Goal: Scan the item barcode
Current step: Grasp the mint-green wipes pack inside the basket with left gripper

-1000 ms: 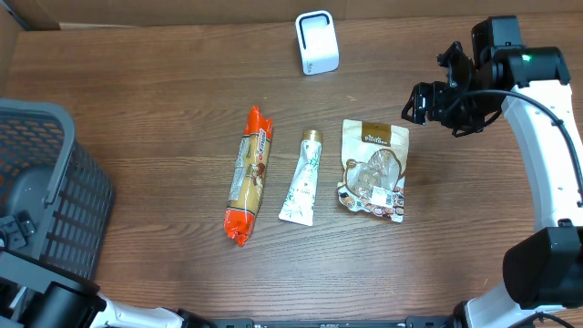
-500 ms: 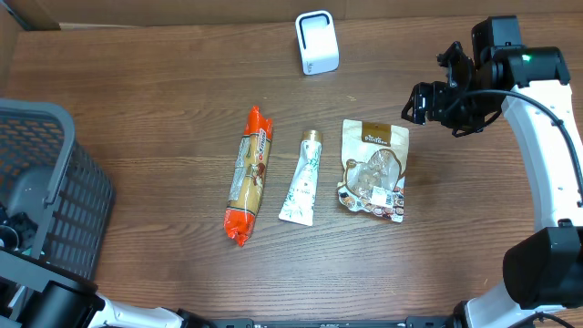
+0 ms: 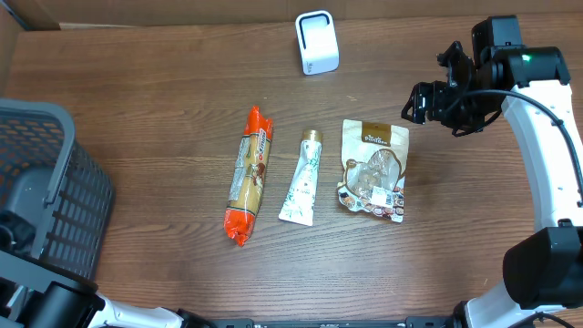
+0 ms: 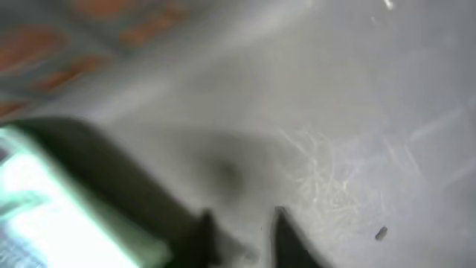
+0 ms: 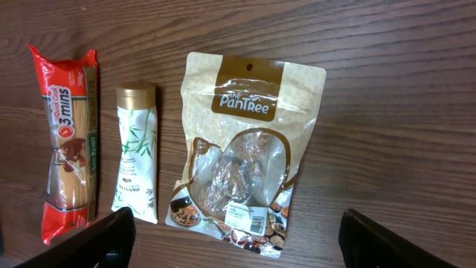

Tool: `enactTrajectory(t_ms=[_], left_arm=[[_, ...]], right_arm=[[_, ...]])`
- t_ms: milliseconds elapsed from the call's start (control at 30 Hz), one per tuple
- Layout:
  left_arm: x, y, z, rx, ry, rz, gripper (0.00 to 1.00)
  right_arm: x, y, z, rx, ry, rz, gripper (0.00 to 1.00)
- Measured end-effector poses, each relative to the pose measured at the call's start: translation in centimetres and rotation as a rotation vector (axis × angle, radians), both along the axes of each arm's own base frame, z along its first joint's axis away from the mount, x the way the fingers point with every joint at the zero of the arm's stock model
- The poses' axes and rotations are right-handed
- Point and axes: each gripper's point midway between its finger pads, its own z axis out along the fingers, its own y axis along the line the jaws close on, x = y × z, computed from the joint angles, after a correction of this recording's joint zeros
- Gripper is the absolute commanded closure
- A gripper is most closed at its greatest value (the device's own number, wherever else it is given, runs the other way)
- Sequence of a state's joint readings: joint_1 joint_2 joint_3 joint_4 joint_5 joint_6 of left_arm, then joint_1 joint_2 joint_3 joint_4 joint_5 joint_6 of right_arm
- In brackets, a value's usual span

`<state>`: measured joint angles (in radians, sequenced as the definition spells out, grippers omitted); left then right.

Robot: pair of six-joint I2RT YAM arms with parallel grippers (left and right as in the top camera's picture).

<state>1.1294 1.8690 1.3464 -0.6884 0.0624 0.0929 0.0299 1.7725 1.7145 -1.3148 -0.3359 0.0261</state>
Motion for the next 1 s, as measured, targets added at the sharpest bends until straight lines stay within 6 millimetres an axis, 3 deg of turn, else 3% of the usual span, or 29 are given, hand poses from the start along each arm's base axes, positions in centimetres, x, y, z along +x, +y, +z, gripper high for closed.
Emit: enactTrajectory(t_ms=[133,267,600,1000], left_arm=[[-1.5,1.1,3.3,0.026,0.042,0.175,0.0],[-3.2,0.9,4.1,0.023,0.068,0.31,0.0],[-5.4,-0.8,-1.3,-0.015,0.077,0.48,0.01],[-4.9,0.6,-2.7,0.072,0.007,0.507,0.03]], right_arm=[[0.3,0.0,0.1,0.0,-0.015,0.0,0.12],[0.5,0.0,0.1,0.0,-0.021,0.0,0.12],[0.3,0.0,0.1,0.0,-0.013,-0.001,0.12],[-0.2,0.0,-0.1,-0.001,0.01,0.0,0.12]])
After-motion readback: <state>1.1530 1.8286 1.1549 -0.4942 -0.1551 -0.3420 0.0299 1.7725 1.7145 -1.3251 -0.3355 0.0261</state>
